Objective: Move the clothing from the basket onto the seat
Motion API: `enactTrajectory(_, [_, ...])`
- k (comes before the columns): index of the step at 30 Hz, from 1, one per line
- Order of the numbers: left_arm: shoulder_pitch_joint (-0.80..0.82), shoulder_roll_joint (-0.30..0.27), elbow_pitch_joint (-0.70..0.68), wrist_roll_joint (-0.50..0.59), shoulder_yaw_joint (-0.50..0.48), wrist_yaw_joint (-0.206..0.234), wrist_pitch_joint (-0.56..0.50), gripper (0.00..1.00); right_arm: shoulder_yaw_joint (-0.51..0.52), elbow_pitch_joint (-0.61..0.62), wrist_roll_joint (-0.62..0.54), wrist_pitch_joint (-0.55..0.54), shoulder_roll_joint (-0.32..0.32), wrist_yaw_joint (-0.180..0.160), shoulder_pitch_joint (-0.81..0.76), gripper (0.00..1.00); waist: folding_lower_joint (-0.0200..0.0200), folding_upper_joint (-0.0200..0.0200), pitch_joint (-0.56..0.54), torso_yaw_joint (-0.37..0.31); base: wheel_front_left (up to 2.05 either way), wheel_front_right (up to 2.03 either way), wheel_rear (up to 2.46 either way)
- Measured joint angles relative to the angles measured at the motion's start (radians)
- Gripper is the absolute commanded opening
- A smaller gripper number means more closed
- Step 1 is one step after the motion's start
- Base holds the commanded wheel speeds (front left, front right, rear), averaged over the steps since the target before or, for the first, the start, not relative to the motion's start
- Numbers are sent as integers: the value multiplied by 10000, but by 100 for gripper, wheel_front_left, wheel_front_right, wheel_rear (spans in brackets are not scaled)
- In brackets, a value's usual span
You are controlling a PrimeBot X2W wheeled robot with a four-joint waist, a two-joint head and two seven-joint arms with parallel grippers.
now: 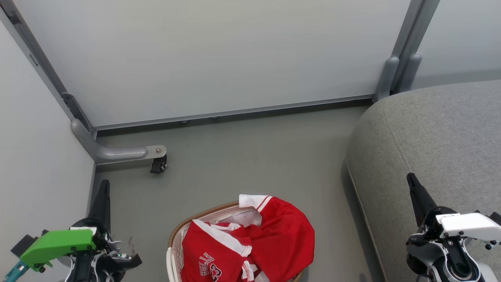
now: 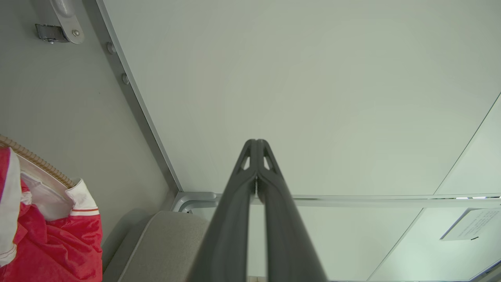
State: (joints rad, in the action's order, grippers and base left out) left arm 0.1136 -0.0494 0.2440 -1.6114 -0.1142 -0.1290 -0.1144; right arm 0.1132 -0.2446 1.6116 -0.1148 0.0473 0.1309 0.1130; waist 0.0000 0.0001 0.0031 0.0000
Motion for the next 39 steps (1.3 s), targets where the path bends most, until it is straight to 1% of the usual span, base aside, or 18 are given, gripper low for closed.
enactTrajectory(39, [0, 0, 0, 0, 0, 0, 0, 0, 0, 0, 0, 0, 0, 0, 0, 0, 0, 0, 0, 0, 0, 0, 0])
